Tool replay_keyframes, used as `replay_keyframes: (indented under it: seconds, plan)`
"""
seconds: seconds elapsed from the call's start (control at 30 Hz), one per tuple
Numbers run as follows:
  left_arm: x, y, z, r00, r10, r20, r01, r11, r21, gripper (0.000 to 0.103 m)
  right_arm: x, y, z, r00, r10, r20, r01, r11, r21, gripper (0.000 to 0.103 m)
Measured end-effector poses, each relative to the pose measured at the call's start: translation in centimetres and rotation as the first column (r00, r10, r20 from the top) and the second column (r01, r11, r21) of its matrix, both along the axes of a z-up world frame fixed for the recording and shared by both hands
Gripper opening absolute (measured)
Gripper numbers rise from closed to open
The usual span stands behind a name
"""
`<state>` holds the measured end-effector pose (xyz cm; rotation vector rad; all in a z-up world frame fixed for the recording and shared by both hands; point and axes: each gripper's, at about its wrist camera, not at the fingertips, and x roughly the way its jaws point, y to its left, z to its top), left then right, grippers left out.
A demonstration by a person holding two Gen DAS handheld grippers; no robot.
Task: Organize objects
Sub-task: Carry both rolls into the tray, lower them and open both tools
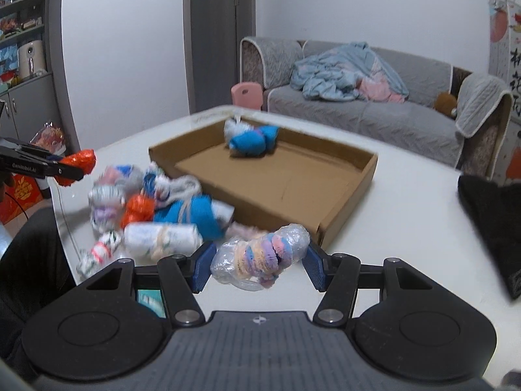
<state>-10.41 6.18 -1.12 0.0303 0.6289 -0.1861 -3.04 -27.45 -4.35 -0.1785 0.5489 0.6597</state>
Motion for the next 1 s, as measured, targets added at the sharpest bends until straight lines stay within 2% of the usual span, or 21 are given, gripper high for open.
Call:
replay_keyframes:
  seconds: [0.2, 0.43, 0.77, 1.0]
  plan:
    - [3.2, 0.1, 3.1, 0.997, -0.015, 0.069, 0.014, 1.0, 0.022, 0.037, 2.0, 1.2, 1.8, 0.998, 0.035, 0.047, -0.036, 0.999, 0.008, 0.054]
    - [8.0, -1.7, 5.1, 0.993, -0.055, 0.101, 0.05, 0.998, 0.049, 0.037, 5.9, 3.8, 4.2, 0.991, 0.096, 0.091, -0.098, 0.995, 0.016, 0.054]
    - [13.5, -3.4, 4.3, 0.988, -0.133, 0.074, 0.128, 0.989, 0.068, 0.037, 10.2, 8.2, 4.9, 0.977, 0.193, 0.088, -0.194, 0.981, -0.001, 0.054]
    - [16.7, -3.7, 2.8, 0.984, -0.174, 0.028, 0.172, 0.982, 0.074, 0.037, 12.6, 11.0, 3.8, 0.973, 0.227, 0.043, -0.226, 0.974, -0.019, 0.055]
